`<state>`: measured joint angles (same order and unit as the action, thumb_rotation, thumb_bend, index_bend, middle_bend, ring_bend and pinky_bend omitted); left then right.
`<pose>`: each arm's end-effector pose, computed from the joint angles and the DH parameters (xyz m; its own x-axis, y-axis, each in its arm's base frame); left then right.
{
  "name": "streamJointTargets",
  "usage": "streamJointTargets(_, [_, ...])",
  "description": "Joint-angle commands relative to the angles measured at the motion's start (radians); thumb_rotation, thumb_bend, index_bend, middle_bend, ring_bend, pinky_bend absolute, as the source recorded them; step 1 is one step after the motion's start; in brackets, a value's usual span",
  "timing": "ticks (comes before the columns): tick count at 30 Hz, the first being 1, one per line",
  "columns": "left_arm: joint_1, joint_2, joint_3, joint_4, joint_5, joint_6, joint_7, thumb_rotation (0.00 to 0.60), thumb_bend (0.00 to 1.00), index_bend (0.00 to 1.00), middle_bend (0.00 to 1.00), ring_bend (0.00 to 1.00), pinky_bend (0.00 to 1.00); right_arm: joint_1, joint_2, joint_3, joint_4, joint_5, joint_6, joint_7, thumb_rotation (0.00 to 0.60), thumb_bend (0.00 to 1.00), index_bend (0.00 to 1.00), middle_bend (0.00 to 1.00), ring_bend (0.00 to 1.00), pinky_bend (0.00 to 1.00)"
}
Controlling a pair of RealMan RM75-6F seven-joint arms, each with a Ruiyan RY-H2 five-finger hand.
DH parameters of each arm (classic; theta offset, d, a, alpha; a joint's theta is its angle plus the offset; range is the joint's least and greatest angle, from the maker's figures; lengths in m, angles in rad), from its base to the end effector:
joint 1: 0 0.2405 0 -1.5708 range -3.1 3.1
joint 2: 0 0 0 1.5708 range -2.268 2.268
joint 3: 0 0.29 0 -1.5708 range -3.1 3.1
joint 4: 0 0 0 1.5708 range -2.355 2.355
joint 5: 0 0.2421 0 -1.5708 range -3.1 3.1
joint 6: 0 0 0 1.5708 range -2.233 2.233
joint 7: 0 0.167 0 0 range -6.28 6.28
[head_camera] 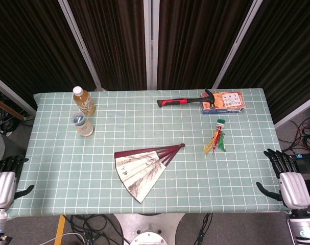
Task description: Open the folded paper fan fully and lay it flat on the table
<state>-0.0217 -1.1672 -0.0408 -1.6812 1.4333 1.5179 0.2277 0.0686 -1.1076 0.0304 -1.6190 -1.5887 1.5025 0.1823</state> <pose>-0.3545 0.1831 0.1272 0.4902 0.0309 0.8710 0.8648 0.1077 -0.4905 -0.3438 -0.1982 0.1415 0.2338 -0.0248 0.9720 -0.9697 -0.0788 0.2313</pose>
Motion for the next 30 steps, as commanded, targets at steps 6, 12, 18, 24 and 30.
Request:
streamJointTargets(6, [-0.01, -0.001, -0.002, -0.003, 0.004, -0.007, 0.024, 0.6, 0.0, 0.26, 0.2, 0.14, 0.18, 0.009, -0.001, 0.003, 0.007, 0.004, -0.011, 0.004, 0.6, 0.15, 0.1, 0.06, 0.0, 0.0])
streamJointTargets(12, [-0.033, 0.011, -0.018, -0.013, 0.022, -0.01, 0.043, 0.6, 0.0, 0.25, 0.2, 0.14, 0.18, 0.011, -0.003, 0.008, 0.018, 0.008, -0.008, 0.018, 0.6, 0.15, 0.1, 0.06, 0.0, 0.0])
streamJointTargets(18, [-0.143, 0.036, -0.076, -0.042, 0.102, -0.069, 0.005, 0.6, 0.0, 0.25, 0.2, 0.14, 0.18, 0.037, 0.015, 0.023, 0.019, -0.004, -0.019, 0.013, 0.6, 0.15, 0.1, 0.06, 0.0, 0.0])
streamJointTargets(24, [-0.354, 0.049, -0.156, -0.047, 0.117, -0.299, -0.148, 0.6, 0.0, 0.25, 0.2, 0.14, 0.19, 0.057, 0.028, 0.029, 0.007, -0.019, -0.029, 0.013, 0.6, 0.15, 0.1, 0.06, 0.0, 0.0])
streamJointTargets(30, [-0.568, -0.019, -0.246, -0.018, 0.006, -0.553, -0.322, 0.6, 0.0, 0.21, 0.23, 0.2, 0.24, 0.055, 0.032, 0.019, 0.002, -0.019, -0.03, 0.012, 0.6, 0.15, 0.1, 0.06, 0.0, 0.0])
